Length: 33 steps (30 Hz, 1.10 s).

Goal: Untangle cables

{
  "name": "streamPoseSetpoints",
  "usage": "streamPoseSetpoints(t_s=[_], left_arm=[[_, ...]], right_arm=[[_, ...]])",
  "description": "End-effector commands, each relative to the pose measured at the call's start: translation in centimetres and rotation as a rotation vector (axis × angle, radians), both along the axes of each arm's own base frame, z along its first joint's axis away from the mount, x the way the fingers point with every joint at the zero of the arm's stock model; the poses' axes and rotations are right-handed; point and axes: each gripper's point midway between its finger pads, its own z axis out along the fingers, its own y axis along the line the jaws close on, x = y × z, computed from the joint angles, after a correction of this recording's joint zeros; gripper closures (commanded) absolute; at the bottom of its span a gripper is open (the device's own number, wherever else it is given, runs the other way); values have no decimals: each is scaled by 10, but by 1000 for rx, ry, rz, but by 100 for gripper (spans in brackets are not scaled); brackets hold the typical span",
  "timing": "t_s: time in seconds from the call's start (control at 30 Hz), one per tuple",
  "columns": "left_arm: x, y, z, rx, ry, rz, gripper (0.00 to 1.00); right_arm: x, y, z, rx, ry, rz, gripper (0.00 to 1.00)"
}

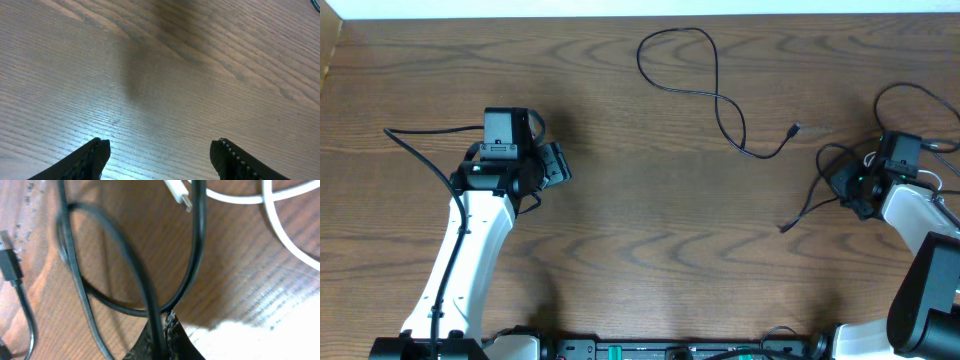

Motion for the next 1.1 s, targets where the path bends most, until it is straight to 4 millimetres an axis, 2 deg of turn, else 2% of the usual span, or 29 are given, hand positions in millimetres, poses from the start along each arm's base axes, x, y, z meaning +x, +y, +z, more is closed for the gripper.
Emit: streamPoseSetpoints(t_s=[0.0,0.07,0.1,0.2,0.23,0.3,0.37,0.43,0.5,0.53,0.67,0.77,0.9,0.93,0.97,1.03,1.07], left_arm=[[5,2,7,7,-18,1,30],[5,2,7,7,-18,1,30],[5,2,7,7,-18,1,30],[5,2,7,7,-18,1,30],[5,2,7,7,-18,1,30],[5,2,7,7,-18,1,30],[5,2,7,7,-18,1,30],[5,2,7,7,-17,1,30],[4,2,6,7,-16,1,30],[4,2,6,7,-15,1,30],[4,2,6,7,-14,1,30],[4,2,6,7,-13,2,30],[4,2,6,7,-13,2,30],[4,2,6,7,-13,1,30],[4,2,6,7,-13,1,30],[4,2,6,7,-12,2,30],[4,2,6,7,-12,1,30]], right_arm=[[18,-2,22,-43,-73,84,99],[30,-7,43,-79,-125,112,99],[43,-16,72,-122,-187,123,99],[55,-42,124,-225,-270,88,99],[56,-57,147,-276,-294,46,99],[55,-83,179,-348,-329,-27,99],[52,-106,203,-400,-357,-82,99],[41,-140,223,-458,-366,-175,99],[25,-172,230,-501,-361,-267,99],[21,-178,231,-510,-361,-288,99],[-7,-229,245,-559,-397,-444,99],[-18,-251,249,-579,-414,-493,99],[-25,-267,230,-565,-370,-518,97],[-24,-268,222,-553,-357,-497,92],[-19,-268,213,-531,-352,-468,79],[-4,-261,199,-476,-372,-363,64],[8,-253,195,-439,-407,-286,53]])
